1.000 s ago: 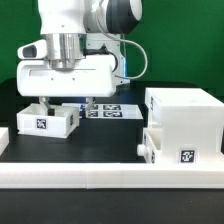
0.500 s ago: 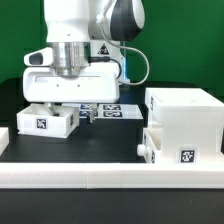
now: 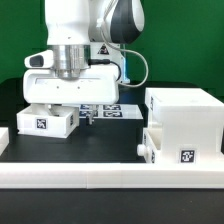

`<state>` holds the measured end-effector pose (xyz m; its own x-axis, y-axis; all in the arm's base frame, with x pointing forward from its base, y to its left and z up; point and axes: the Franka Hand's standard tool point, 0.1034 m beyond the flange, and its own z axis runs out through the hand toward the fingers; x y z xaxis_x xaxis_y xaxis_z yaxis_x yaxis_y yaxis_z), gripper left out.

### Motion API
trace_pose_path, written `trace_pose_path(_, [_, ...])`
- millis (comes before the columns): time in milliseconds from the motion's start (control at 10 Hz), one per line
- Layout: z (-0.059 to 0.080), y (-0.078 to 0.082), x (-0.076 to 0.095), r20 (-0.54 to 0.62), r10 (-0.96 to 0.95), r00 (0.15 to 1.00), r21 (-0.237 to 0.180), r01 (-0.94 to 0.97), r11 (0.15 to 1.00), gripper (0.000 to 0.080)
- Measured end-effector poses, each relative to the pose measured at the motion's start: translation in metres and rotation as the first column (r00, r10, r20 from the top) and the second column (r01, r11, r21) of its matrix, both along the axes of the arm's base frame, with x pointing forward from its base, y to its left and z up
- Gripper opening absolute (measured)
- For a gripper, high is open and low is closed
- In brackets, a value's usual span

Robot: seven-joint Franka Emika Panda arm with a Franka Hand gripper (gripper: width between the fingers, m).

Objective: Assemble drawer

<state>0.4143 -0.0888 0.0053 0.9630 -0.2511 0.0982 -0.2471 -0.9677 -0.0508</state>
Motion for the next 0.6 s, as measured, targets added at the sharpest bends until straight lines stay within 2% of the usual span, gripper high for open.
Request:
trace_pose_path(100, [0.0, -0.0001, 0.0, 0.0, 0.0, 1.0, 0.0, 0.0, 1.0, 0.0514])
trace_pose_path(200, [0.0, -0.0001, 0.0, 0.0, 0.0, 1.0, 0.0, 0.0, 1.0, 0.0514])
trace_pose_path(500, [0.0, -0.0001, 0.0, 0.0, 0.0, 1.0, 0.0, 0.0, 1.0, 0.0094])
trace_pose_path(600, [0.0002, -0.0001, 0.0001, 0.0, 0.0, 1.0, 0.0, 0.0, 1.0, 0.0094])
